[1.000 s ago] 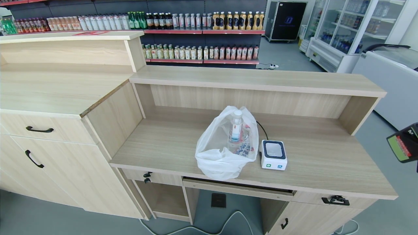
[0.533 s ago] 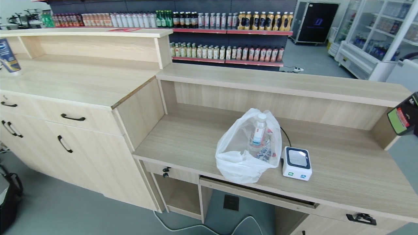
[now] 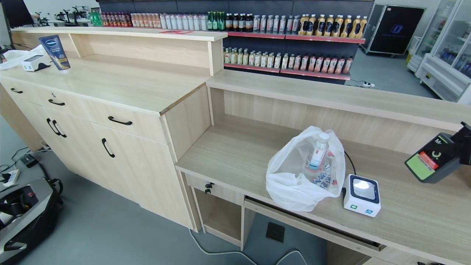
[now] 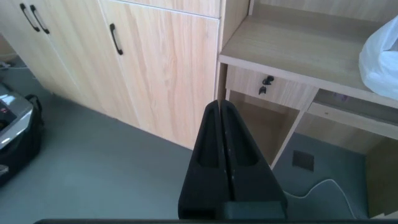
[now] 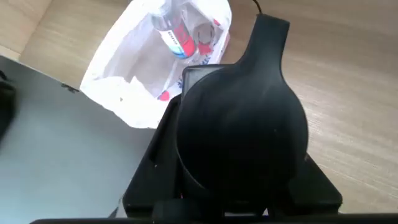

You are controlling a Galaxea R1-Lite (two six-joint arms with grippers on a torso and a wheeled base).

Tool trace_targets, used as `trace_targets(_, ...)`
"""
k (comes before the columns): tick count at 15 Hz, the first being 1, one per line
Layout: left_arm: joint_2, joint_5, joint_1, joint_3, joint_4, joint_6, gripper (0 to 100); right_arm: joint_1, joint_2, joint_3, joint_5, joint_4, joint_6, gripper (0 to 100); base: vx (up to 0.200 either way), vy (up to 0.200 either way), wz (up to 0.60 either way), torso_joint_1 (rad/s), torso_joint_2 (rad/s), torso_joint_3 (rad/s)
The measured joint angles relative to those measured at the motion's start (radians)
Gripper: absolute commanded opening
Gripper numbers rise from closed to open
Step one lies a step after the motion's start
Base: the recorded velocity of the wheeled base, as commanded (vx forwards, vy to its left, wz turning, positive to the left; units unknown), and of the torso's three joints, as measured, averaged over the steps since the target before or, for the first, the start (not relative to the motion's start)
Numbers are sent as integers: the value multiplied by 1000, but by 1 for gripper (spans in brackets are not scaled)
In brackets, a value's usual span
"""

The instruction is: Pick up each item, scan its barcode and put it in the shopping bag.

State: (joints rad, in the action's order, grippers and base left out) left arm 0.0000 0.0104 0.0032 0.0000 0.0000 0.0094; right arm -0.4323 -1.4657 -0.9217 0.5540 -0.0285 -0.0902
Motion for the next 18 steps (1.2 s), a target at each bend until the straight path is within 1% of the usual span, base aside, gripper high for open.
trace_targets(2,0,0,1,0,0,0,0,-27,-80,-41,37,8,41,0,0,0,0,0,0,0)
trace_targets(5,0,0,1,0,0,0,0,-42,-209,-134,125,9,106,0,0,0,0,0,0,0)
trace_targets(8,0,0,1,0,0,0,0,-51,-325,-208,172,5,107,0,0,0,0,0,0,0)
trace_targets(9,0,0,0,0,0,0,0,-52,-360,-231,202,4,103,0,0,0,0,0,0,0)
trace_targets(10,0,0,1,0,0,0,0,-57,-392,-249,257,1,83,0,0,0,0,0,0,0)
trace_targets(12,0,0,1,0,0,0,0,-69,-451,-275,335,-2,-38,0,0,0,0,0,0,0)
trace_targets(15,0,0,1,0,0,0,0,-75,-523,-286,357,-2,-171,0,0,0,0,0,0,0)
trace_targets(18,0,0,1,0,0,0,0,-73,-575,-282,399,-1,-210,0,0,0,0,0,0,0)
